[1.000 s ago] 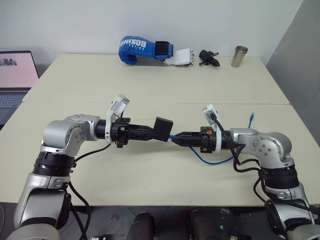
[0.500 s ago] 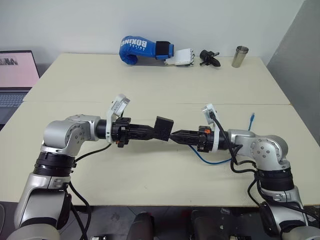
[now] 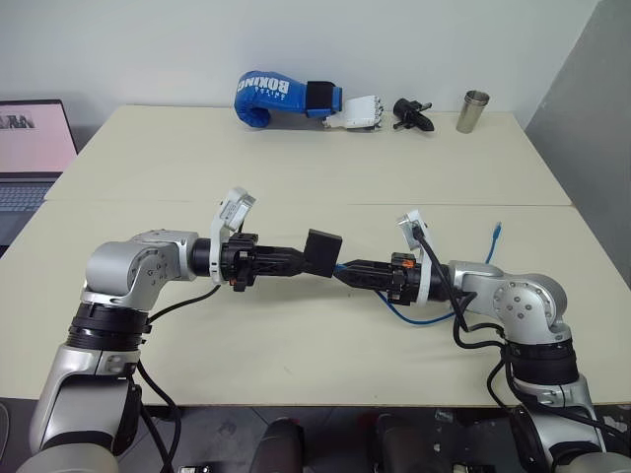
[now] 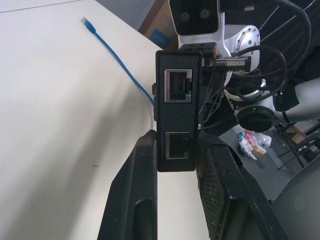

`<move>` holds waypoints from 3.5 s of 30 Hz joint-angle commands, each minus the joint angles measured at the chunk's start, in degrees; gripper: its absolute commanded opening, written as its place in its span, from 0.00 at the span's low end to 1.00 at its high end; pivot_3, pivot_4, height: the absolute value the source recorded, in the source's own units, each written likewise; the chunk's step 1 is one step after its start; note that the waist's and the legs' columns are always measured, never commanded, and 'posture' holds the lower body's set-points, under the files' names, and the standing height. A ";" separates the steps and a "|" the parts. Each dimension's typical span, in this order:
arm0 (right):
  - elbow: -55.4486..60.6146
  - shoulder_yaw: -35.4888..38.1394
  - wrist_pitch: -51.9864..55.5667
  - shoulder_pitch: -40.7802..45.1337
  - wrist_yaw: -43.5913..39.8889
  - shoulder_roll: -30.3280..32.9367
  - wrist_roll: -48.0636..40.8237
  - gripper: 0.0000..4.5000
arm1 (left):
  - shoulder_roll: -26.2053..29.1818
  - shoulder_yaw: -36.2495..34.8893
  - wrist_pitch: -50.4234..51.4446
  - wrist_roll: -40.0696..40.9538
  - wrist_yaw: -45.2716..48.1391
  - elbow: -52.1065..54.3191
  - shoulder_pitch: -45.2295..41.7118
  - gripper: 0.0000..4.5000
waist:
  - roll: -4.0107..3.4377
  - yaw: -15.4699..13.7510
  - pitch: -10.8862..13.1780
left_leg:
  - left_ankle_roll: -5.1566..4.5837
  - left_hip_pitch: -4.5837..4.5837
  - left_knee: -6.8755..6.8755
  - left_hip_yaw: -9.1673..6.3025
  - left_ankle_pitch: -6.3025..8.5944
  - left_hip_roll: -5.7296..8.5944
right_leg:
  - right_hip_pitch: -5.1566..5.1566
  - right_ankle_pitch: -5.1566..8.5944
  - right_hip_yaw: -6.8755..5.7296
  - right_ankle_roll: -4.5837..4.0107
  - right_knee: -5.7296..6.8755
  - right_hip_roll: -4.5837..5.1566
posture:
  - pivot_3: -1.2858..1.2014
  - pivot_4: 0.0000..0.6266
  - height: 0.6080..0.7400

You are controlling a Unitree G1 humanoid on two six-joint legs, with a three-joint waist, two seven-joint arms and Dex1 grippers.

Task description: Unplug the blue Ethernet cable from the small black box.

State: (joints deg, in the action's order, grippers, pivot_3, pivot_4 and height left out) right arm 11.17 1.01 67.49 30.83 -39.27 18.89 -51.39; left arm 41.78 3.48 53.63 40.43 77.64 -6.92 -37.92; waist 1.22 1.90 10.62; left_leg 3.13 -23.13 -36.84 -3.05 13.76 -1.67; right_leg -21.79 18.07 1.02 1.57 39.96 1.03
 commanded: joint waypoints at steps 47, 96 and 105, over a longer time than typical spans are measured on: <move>4.19 0.99 2.63 -0.59 -1.07 6.18 -7.29 0.25 | 3.65 0.04 -2.23 -1.08 3.58 0.51 -0.55 0.17 | 0.00 0.02 0.01 | 0.00 -0.01 0.01 0.00 0.00 0.00 | -0.02 0.00 0.00 0.00 -0.02 0.00 | 0.52 0.24 1.00; -3.74 -6.96 -4.74 7.04 -9.66 5.96 3.61 0.35 | 3.03 0.40 -0.80 -0.71 3.89 2.22 -0.82 0.17 | 0.00 -0.01 0.01 | 0.00 -0.21 -0.01 0.00 0.00 0.00 | -0.21 0.00 -0.01 0.00 -0.01 0.00 | 0.52 0.24 1.00; -2.89 -7.35 -3.31 7.14 -11.87 6.78 3.02 0.35 | 3.09 0.35 -0.76 -0.77 3.93 2.19 -0.90 0.17 | 0.00 -0.01 0.01 | 0.00 -0.29 -0.03 -0.01 0.00 0.00 | -0.29 0.00 -0.02 0.00 0.00 0.00 | 0.52 0.24 1.00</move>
State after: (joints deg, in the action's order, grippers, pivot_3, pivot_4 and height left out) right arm 6.46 -6.44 64.19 36.76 -50.00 25.25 -47.53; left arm 44.63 5.13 53.12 39.10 81.57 -6.38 -38.12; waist 1.22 1.89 10.63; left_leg 3.13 -23.42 -36.87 -3.06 13.76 -1.67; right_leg -22.07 18.07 1.00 1.57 39.96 1.02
